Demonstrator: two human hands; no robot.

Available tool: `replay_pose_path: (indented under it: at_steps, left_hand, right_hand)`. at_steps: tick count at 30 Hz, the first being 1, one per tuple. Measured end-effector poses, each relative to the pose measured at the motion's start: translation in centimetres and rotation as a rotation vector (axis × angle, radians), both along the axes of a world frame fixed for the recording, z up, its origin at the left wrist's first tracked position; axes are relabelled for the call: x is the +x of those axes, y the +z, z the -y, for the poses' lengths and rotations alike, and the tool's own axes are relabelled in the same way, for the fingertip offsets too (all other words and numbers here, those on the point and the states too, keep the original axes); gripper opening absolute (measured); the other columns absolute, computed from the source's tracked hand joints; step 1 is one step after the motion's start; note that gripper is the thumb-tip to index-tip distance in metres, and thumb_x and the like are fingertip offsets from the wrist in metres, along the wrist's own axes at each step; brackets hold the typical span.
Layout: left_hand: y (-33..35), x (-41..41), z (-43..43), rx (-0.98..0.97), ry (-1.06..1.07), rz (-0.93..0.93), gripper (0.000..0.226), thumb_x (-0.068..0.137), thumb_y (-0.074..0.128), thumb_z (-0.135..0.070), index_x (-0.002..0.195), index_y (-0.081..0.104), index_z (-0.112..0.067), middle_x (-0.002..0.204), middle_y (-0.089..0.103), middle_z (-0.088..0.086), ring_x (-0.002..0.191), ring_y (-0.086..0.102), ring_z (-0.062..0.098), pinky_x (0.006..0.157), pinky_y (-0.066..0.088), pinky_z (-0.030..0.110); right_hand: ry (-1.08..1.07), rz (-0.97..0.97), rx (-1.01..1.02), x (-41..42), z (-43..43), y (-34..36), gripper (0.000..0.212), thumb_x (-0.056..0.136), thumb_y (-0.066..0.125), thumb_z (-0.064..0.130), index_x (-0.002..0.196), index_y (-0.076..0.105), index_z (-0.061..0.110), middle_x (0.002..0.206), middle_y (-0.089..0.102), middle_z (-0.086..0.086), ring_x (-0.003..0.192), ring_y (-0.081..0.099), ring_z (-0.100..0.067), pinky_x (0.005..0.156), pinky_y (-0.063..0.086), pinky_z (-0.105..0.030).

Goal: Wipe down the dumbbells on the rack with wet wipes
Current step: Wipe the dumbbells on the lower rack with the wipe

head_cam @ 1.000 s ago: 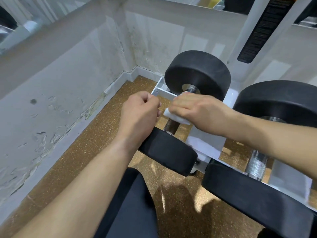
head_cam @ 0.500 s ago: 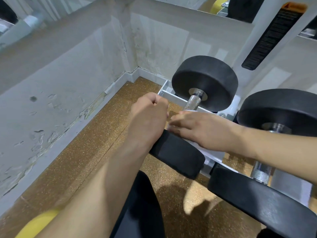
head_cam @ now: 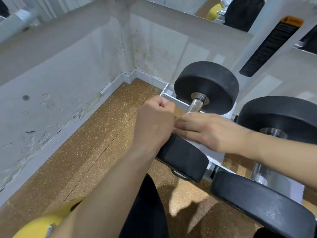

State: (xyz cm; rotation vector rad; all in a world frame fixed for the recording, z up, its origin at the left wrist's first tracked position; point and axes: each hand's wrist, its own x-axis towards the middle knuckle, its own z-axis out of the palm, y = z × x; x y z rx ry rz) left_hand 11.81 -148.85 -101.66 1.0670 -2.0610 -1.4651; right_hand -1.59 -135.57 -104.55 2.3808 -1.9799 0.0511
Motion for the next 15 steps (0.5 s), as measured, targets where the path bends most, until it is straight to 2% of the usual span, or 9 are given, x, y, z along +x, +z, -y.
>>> replay_pose_path:
  at_steps: [2, 5, 11, 15]
  left_hand:
    - [0.1, 0.1, 0.0, 0.004, 0.002, -0.008, 0.02, 0.085, 0.053, -0.023, 0.072, 0.066, -0.015, 0.071, 0.069, 0.005, 0.072, 0.066, 0.027, 0.072, 0.057, 0.049]
    - [0.0, 0.1, -0.1, 0.009, 0.011, -0.023, 0.021, 0.085, 0.053, -0.023, 0.071, 0.066, -0.015, 0.069, 0.069, 0.005, 0.072, 0.066, 0.027, 0.07, 0.058, 0.05]
    - [0.0, 0.3, 0.0, 0.042, 0.002, -0.032, 0.021, 0.084, 0.051, -0.025, 0.073, 0.066, -0.014, 0.07, 0.069, 0.004, 0.074, 0.066, 0.029, 0.068, 0.059, 0.051]
    - [0.2, 0.4, -0.2, 0.05, -0.011, -0.036, 0.023, 0.085, 0.05, -0.026, 0.076, 0.066, -0.013, 0.073, 0.07, 0.007, 0.077, 0.066, 0.03, 0.07, 0.058, 0.051]
  right_hand:
    - [0.041, -0.142, -0.122, -2.5, 0.2, 0.2, 0.033, 0.11, 0.04, 0.011, 0.124, 0.069, 0.0, 0.127, 0.068, -0.016, 0.118, 0.064, -0.033, 0.108, 0.046, -0.042]
    - [-0.053, -0.33, -0.22, -4.5, 0.5, 0.1, 0.029, 0.104, 0.05, 0.008, 0.125, 0.067, -0.004, 0.126, 0.067, -0.021, 0.12, 0.064, -0.037, 0.11, 0.047, -0.048]
    - [-0.124, -0.405, -0.296, -3.6, -0.4, 0.7, 0.032, 0.105, 0.046, -0.001, 0.134, 0.057, -0.009, 0.135, 0.06, -0.027, 0.127, 0.058, -0.042, 0.11, 0.045, -0.052]
    - [-0.093, -0.436, -0.247, -3.8, -1.2, 0.4, 0.034, 0.105, 0.039, -0.005, 0.133, 0.057, -0.012, 0.136, 0.059, -0.03, 0.126, 0.058, -0.045, 0.109, 0.045, -0.056]
